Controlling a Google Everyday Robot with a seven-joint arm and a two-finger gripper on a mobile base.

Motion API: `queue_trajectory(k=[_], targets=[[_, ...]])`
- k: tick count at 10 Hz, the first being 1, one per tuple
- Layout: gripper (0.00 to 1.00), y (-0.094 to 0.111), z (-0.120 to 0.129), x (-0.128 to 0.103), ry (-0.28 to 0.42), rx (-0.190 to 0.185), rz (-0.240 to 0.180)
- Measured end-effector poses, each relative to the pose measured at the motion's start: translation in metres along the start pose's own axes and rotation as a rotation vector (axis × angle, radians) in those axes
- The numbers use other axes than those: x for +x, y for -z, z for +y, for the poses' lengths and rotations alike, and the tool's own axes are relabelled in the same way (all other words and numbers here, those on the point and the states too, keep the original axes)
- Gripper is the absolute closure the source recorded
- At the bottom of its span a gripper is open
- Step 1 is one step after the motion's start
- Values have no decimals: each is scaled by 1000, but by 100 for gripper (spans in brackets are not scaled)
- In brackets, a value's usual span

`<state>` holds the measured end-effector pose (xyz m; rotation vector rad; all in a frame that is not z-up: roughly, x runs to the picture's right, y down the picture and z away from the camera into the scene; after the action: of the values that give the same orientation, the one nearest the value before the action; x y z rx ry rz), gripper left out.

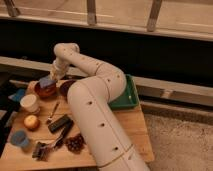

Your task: Wipe red bowl with sponge

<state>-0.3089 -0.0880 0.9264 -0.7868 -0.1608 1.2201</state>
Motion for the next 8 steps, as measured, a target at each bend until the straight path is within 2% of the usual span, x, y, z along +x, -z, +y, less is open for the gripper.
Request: queue_trajectory(k=[2, 4, 6, 8], targets=[[100, 2, 13, -1, 28, -36, -11], [100, 3, 25, 8, 39, -56, 3], [100, 12, 29, 31, 21, -59, 34], [100, 20, 19, 46, -25, -59, 42]])
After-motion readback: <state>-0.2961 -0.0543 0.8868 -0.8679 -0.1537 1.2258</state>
